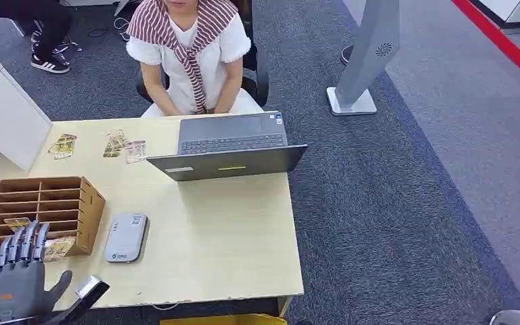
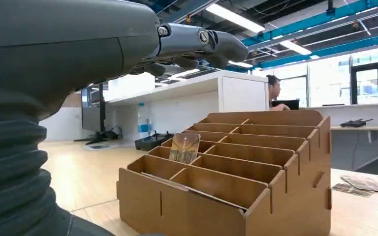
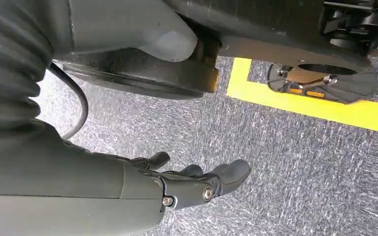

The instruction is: Pass the card to the sensor for recognition and then transmit it.

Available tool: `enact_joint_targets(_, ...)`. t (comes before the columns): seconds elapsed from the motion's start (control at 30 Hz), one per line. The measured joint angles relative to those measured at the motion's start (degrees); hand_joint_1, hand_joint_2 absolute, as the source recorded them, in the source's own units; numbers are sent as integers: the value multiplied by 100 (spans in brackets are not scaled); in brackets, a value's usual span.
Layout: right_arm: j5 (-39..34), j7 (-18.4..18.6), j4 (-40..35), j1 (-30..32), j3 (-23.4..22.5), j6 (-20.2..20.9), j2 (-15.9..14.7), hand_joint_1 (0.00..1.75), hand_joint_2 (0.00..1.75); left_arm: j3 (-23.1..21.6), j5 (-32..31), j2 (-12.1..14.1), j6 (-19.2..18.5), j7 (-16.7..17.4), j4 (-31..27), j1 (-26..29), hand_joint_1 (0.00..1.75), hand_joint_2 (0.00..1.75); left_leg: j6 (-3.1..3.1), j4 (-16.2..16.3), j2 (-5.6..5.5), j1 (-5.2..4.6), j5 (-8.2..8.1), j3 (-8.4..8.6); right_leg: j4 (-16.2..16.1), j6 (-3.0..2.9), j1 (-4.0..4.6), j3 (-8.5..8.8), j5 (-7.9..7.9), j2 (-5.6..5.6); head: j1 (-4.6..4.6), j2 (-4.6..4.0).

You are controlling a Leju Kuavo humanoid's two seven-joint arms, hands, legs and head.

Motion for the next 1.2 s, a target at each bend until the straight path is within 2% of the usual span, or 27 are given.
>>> enact_joint_targets(0.4,11,-2,0,-4,0,4,4,0,175,171,0,0,-182,22,227,-160,0,175,0,0,0,0,0,-1,0,0,0,0,0,0,0,-2)
enact_joint_targets(1.2,116,4,0,-8,0,-11,9,0,175,221,-96,0,-433,136,234,-235,0,175,0,0,0,0,0,0,0,0,0,0,0,0,0,0)
